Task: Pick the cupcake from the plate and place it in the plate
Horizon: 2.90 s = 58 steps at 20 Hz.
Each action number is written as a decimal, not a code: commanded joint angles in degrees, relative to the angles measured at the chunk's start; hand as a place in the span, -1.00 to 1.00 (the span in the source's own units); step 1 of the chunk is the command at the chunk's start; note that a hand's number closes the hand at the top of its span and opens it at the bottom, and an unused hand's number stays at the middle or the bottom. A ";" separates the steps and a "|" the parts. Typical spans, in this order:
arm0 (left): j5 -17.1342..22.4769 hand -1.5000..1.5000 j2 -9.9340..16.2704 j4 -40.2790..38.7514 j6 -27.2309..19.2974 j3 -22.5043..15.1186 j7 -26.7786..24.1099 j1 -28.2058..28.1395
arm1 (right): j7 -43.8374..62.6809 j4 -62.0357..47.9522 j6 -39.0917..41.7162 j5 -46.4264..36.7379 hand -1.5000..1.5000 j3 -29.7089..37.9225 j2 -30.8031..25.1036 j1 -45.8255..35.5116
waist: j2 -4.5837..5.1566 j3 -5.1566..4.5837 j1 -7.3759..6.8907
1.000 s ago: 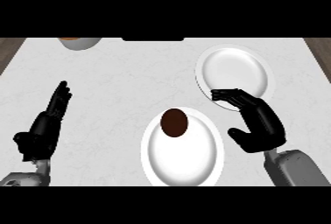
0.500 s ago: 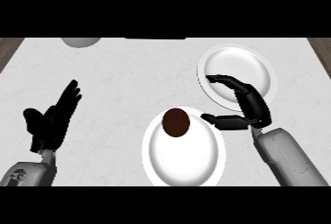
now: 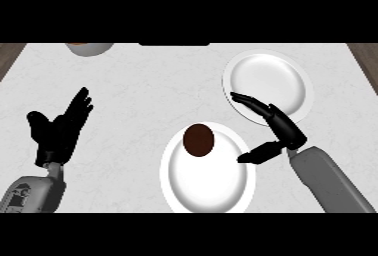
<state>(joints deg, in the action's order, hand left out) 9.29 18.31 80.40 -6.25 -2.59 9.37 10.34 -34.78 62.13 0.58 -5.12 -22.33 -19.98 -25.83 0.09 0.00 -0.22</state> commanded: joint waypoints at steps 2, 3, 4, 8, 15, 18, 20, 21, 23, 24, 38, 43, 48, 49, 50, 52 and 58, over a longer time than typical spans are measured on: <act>0.28 0.00 0.22 -4.38 2.81 2.47 -2.00 1.72 | 8.33 2.09 0.43 -5.68 -1.00 -0.52 1.10 -3.39 | -0.07 -0.03 0.22; -2.42 0.00 -1.63 1.63 -1.20 -0.11 2.10 0.06 | 8.36 9.21 1.37 -6.28 -1.00 -1.22 -1.80 2.19 | -0.25 -0.01 0.45; -1.81 0.00 -1.12 4.39 -1.06 0.08 3.72 -0.85 | 10.67 6.82 2.09 -7.55 -1.00 -1.85 -0.47 -1.40 | -0.24 0.00 0.07; -1.56 0.00 -0.98 0.88 1.83 1.50 -1.17 -1.97 | 16.76 8.54 4.20 -11.51 -1.00 -3.80 -0.08 -0.94 | -0.17 -0.02 0.17; -2.52 0.00 -2.17 0.92 0.99 1.90 0.44 -0.64 | 30.89 13.16 4.55 -21.21 -1.00 -8.41 3.76 -3.29 | -0.17 -0.02 0.11; -4.09 0.00 -3.58 1.12 -0.17 1.16 -0.23 -1.13 | 33.73 14.68 8.52 -23.23 -1.00 -8.26 1.53 -2.90 | -0.19 -0.01 0.24; -1.21 0.00 -1.34 -0.64 4.20 3.94 -2.36 -2.09 | 32.99 5.73 7.19 -26.33 -1.00 -8.66 6.94 -7.69 | 0.00 -0.01 -0.40; -2.99 0.00 -2.33 -3.05 2.22 3.52 -0.72 1.92 | 36.25 13.05 12.74 -24.80 -1.00 -7.47 3.17 -6.69 | -0.11 -0.02 0.31; -2.10 0.00 -1.39 4.90 2.63 3.22 4.98 -1.36 | 36.29 10.94 11.38 -27.85 -1.00 -8.58 5.55 -5.03 | -0.18 0.01 -0.12; -2.55 0.00 -1.59 -0.21 5.17 4.29 -2.84 -3.02 | 34.60 11.03 13.06 -28.31 -1.00 -6.77 4.69 -4.82 | -0.11 -0.01 0.04; -6.41 0.00 -6.10 2.49 3.56 3.42 -0.94 -4.25 | 33.53 -5.29 13.40 -39.96 -1.00 -2.48 15.86 -11.91 | -0.02 0.01 -0.36; -6.34 0.00 -5.54 -1.73 5.91 5.42 -1.25 -0.53 | 33.48 -4.53 13.25 -44.65 -1.00 -2.11 17.73 -10.26 | -0.04 0.00 0.01; -7.11 0.00 -6.46 -2.55 3.76 6.18 0.50 2.47 | 34.29 -3.64 19.12 -45.95 1.00 -4.51 18.95 -10.79 | -0.10 -0.01 0.23; -8.04 0.00 -7.22 2.01 2.62 4.73 0.81 -1.19 | 28.74 -6.52 17.06 -47.16 1.00 -6.27 16.02 -8.98 | -0.11 0.01 -0.12; -6.11 0.00 -4.31 1.18 6.30 6.84 -0.26 -1.63 | 30.58 -2.87 19.32 -46.68 1.00 -6.90 18.16 -7.92 | -0.16 0.00 0.04; -8.76 0.00 -7.62 -0.07 3.29 5.12 -1.48 -1.32 | 28.59 -4.99 18.34 -47.87 1.00 -4.73 19.18 -10.15 | -0.07 0.00 0.01; -6.71 0.00 -5.28 2.39 7.07 6.71 0.42 -2.57 | 25.31 -7.13 11.33 -46.84 1.00 -4.19 19.90 -8.34 | -0.08 0.01 -0.19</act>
<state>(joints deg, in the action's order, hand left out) 1.91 12.10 80.43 -1.07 3.79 9.12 9.59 -7.26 55.94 15.16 -51.86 -26.71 -1.44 -36.85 -0.58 -0.27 -0.24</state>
